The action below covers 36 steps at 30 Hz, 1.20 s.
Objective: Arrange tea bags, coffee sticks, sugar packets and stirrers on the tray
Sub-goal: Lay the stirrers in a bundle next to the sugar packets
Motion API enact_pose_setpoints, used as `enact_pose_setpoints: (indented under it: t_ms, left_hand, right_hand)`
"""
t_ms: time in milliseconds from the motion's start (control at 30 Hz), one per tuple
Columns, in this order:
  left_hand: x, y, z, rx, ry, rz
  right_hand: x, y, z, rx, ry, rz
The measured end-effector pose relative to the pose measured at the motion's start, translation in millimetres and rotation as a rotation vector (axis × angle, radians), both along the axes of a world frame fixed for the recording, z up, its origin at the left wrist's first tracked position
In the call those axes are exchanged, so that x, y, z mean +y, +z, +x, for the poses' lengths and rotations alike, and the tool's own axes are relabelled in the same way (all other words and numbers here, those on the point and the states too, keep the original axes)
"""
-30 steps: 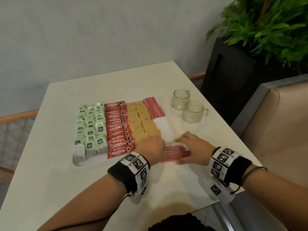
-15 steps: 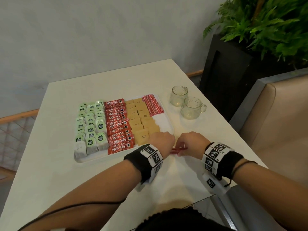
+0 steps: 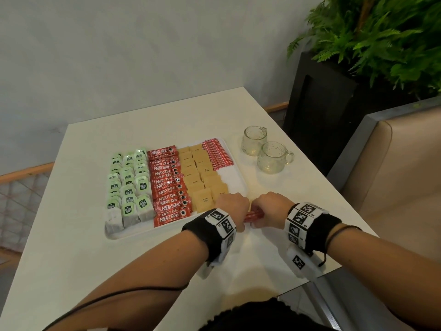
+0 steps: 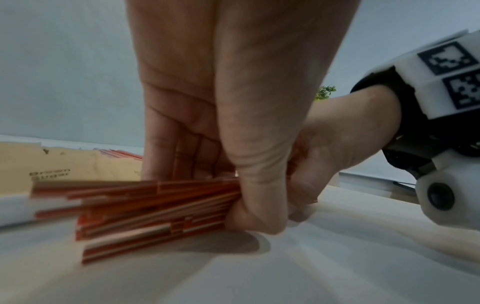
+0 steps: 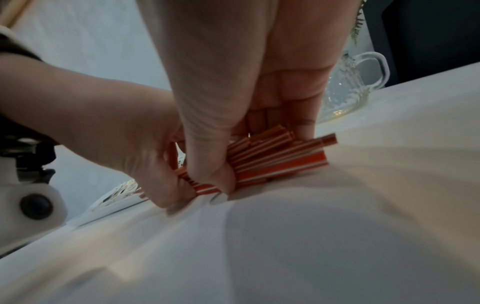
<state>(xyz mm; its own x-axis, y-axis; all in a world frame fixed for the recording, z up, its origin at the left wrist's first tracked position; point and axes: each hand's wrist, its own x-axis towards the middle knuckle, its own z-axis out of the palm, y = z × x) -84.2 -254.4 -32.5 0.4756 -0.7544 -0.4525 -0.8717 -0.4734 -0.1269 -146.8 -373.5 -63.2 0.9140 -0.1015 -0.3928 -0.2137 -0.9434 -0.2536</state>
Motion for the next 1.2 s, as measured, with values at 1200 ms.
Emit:
enact_pose_setpoints:
  t_ms: [1200]
  left_hand:
    - [33,35,52,1.953,1.268,-1.376]
  right_hand:
    - [12,77,13,-0.588,-0.005,0.504]
